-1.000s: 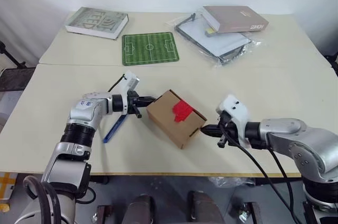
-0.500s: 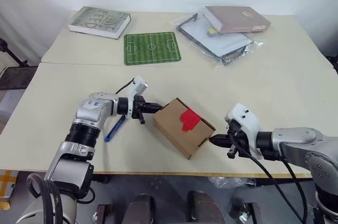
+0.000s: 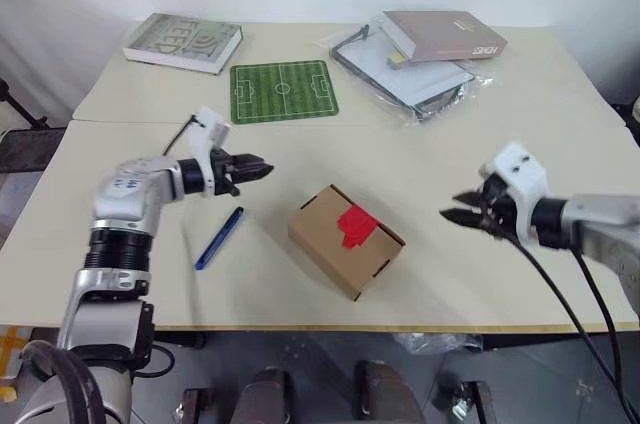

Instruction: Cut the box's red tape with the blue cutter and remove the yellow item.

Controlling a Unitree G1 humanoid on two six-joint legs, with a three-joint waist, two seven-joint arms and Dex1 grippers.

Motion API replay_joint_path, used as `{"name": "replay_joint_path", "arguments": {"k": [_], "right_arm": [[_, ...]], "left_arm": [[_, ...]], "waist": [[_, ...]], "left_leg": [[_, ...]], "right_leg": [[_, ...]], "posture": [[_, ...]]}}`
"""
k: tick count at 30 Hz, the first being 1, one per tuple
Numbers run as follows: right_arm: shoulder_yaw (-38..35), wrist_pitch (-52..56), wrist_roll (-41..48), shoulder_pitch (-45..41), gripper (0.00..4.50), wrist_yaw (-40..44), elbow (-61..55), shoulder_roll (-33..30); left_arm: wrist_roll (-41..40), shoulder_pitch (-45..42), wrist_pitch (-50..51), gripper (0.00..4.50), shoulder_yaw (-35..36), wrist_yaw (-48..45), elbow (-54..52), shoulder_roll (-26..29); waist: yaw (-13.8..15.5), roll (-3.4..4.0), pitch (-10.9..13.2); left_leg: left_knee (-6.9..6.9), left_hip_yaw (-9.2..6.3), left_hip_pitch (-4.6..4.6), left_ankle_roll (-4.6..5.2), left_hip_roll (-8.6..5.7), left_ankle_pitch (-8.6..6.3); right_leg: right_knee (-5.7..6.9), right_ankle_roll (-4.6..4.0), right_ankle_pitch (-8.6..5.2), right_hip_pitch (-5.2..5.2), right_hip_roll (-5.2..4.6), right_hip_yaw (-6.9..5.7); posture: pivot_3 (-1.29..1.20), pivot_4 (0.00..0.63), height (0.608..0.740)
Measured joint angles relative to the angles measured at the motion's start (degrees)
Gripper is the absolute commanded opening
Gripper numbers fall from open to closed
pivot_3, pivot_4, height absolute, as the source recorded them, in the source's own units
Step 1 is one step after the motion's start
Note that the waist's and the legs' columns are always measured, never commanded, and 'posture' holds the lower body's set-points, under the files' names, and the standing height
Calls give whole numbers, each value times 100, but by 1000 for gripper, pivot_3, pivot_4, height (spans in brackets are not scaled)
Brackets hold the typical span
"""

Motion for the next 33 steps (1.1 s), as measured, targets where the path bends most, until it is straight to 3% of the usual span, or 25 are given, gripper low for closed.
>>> {"name": "replay_joint_path", "arguments": {"k": [4, 6, 9, 12, 17, 23, 27, 31, 33], "right_arm": [[308, -790, -126, -437, 4322, 503, 677, 323], [500, -1084, -183, -503, 4500, 723, 848, 434], [750, -1532, -325, -625, 4500, 1008, 1108, 670], [834, -1822, -482, -755, 4500, 1144, 1410, 803], [1012, -2017, -659, -1055, 4500, 1349, 1733, 1020], [1035, -2081, -783, -1092, 4500, 1499, 1826, 1134], [1040, -2078, -844, -1096, 4500, 1505, 1826, 1168], [1039, -2054, -855, -1095, 4500, 1492, 1805, 1172], [1032, -2011, -855, -1087, 4500, 1468, 1778, 1172]], "left_arm": [[-502, 1111, 735, 3962, 774, 113, -1268, 526], [-669, 1659, 996, 4491, 1041, 199, -1801, 632], [-833, 2773, 1195, 4491, 1519, 408, -2849, 711], [-903, 3678, 969, 4491, 2049, 760, -3702, 276], [-1155, 4755, 1033, 4491, 2273, 1105, -4734, -42], [-1037, 5123, 669, 4491, 2182, 1331, -4628, -147], [-694, 5159, 178, 3398, 1854, 1352, -4147, -44], [-431, 5171, -266, 3398, 1611, 1258, -3970, 225], [-389, 5177, -399, 3056, 1543, 1231, -3918, 293]], "waist": [[-88, 2, 1], [-70, 2, 1], [-94, 2, 1], [-88, 2, 1], [-99, 3, 1], [-91, 3, 1], [-100, 3, 1], [-103, 5, 0], [-100, 6, -1]], "left_leg": [[-8, -8, -1, -1, 12, -4], [-6, -13, -6, -1, 9, -5], [-4, -10, -7, 1, 4, -8], [-4, -10, -7, 0, 3, -8], [-4, -6, -1, -2, -7, -8], [-4, -2, 0, -2, -13, -7], [-4, 3, 1, -1, -14, -8], [-6, 5, 4, -1, -14, -8], [-6, 6, 5, 0, -14, -9]], "right_leg": [[1, 4, 2, -2, -7, -2], [-1, 7, 3, -1, -13, -5], [-5, 12, 7, -1, -25, -3], [-7, 11, 8, 1, -35, -13], [-8, 9, 9, 6, -63, -21], [-9, 9, 9, 6, -67, -30], [-9, 9, 9, 5, -69, -39], [-9, 9, 9, 6, -78, -39], [-9, 9, 9, 7, -88, -40]], "posture": [[0, 150, 740], [0, 150, 740], [0, 150, 740], [0, 150, 740], [0, 150, 740], [0, 150, 740], [0, 150, 740], [0, 150, 740], [0, 150, 740]]}}
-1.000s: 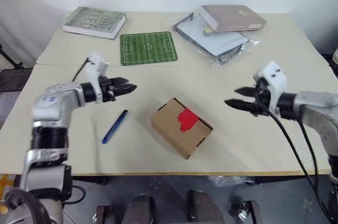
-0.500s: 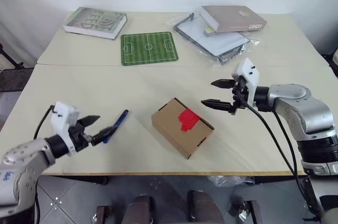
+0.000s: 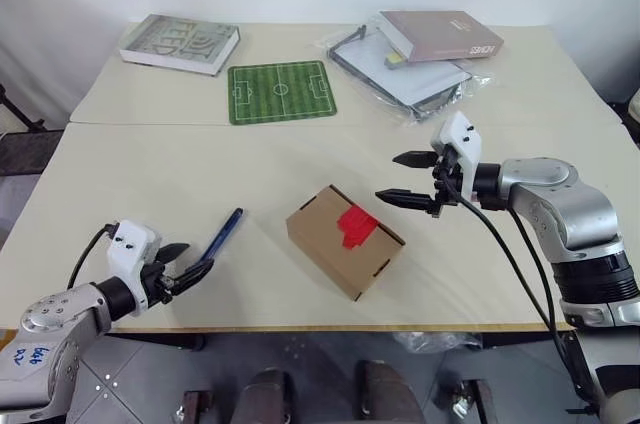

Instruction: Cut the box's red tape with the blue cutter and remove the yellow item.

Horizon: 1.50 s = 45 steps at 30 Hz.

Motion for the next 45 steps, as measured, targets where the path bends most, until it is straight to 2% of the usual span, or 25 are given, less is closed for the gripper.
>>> {"name": "replay_joint_path", "arguments": {"k": [3, 6, 10, 16, 21, 31, 37, 40, 45], "right_arm": [[-37, 57, 2, 35, 4500, -48, -66, 0], [-90, 76, 2, 75, 4500, -89, -145, 0], [-101, 101, 3, 123, 4500, -109, -203, 0], [-101, 104, 2, 122, 4500, -127, -204, 1], [-101, 101, 0, 122, 4500, -135, -203, 7], [-18, 377, 6, -203, 4500, -89, -564, 8], [631, 1064, 33, -756, 4500, -206, -1431, 288], [1065, 1325, 166, -978, 3927, -226, -1645, 825], [1685, 1879, 219, -1635, 2242, -506, -1532, 1948]], "left_arm": [[88, 25, -110, 2258, -47, -7, 110, 125], [111, 32, -149, 2258, -88, -51, 164, 245], [112, 37, -168, 1422, -132, -60, 202, 251], [113, -32, -242, 1422, -211, -115, 308, 255], [166, -156, -352, 426, -284, -192, 467, 319], [209, -230, -612, 426, -426, -499, 648, 639], [184, 463, -671, 426, -141, -676, 134, 898], [170, 926, -800, 426, 47, -820, -180, 912], [120, 1366, -986, 426, 197, -952, -426, 778]], "waist": [[-4, 0, 0], [-7, 5, -3], [-7, 12, -6], [7, 14, -7], [7, 18, -9], [-9, 26, -7], [-91, 28, -6], [-147, 30, -5], [-194, 30, -5]], "left_leg": [[-1, 0, 2, 0, 1, -1], [-4, 5, 7, 2, 1, -4], [-12, 16, 29, 6, 1, -9], [-17, 31, 49, 9, 1, -14], [-17, 38, 52, 9, 1, -14], [-18, 43, 53, 3, 7, -20], [-44, 50, 54, -9, 28, -36], [-74, 56, 55, -10, 27, -36], [-88, 62, 59, -9, 27, -36]], "right_leg": [[1, 0, 0, 0, -4, 0], [0, 0, 0, 1, -4, 1], [0, 0, 0, 15, -6, 1], [0, 0, 0, 24, -12, 1], [-5, 0, 0, 24, -15, 0], [-10, -2, -1, 20, -29, 2], [-9, -15, 1, 5, -33, -7], [-9, -23, 2, -7, -36, -47], [-7, -34, 4, -9, -69, -156]], "posture": [[0, 150, 740], [0, 150, 740], [0, 150, 740], [0, 150, 740], [0, 150, 740], [0, 150, 740], [0, 150, 740], [0, 150, 740], [0, 150, 740]]}}
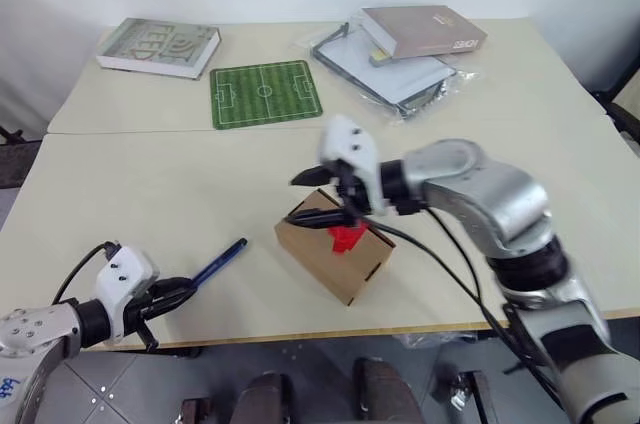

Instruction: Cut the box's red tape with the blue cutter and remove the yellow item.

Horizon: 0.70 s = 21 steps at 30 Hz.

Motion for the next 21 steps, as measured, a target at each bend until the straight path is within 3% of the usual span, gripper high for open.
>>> {"name": "replay_joint_path", "arguments": {"k": [6, 16, 21], "right_arm": [[1127, 149, -257, -142, 88, -9, 391, 439], [2519, -674, -1303, -296, 36, 174, 1186, 741], [2713, -1174, -1768, -375, 36, 295, 1559, 841]], "left_arm": [[-10, 390, -3, 426, -17, 41, -424, -157], [26, 822, 12, 426, 3, 106, -812, -214], [23, 1003, 64, 426, 23, 64, -971, -209]], "waist": [[43, -5, -3], [4, -7, -4], [15, -7, -4]], "left_leg": [[5, -13, -1, 15, -33, -8], [4, 7, 8, 20, -29, -11], [7, 7, 10, 19, -26, -11]], "right_leg": [[6, -3, 3, 10, -26, -73], [5, 0, 6, 11, -29, -134], [5, 0, 6, 14, -29, -142]], "posture": [[0, 150, 740], [0, 150, 740], [0, 150, 740]]}}
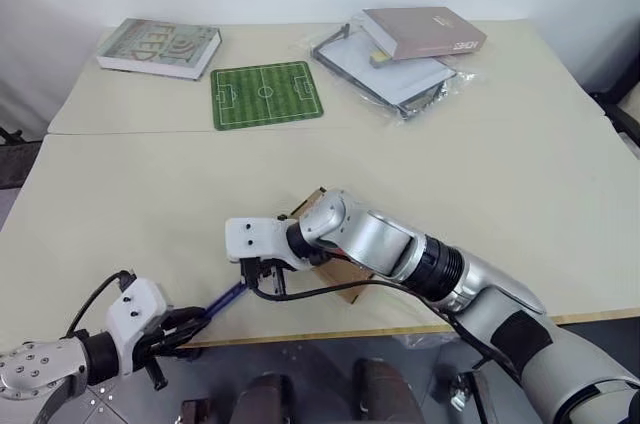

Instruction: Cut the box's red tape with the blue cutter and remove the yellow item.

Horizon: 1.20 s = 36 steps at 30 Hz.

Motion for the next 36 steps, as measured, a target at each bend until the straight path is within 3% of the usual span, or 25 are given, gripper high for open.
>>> {"name": "replay_joint_path", "arguments": {"k": [14, 36], "right_arm": [[69, -840, -788, 3, 36, 767, 177, -235], [54, -1063, -1352, 279, 36, 1037, 144, 218]], "left_arm": [[8, 78, 61, 426, 61, 0, -63, 0], [60, -56, 98, 426, -23, 42, -64, 0]], "waist": [[-4, 1, 0], [6, 3, 1]], "left_leg": [[-1, 0, 1, -1, 3, 0], [-1, -1, 10, -7, 6, 1]], "right_leg": [[-2, -1, 0, 0, 1, -2], [-1, -8, 0, 8, 0, -6]], "posture": [[0, 150, 740], [0, 150, 740]]}}
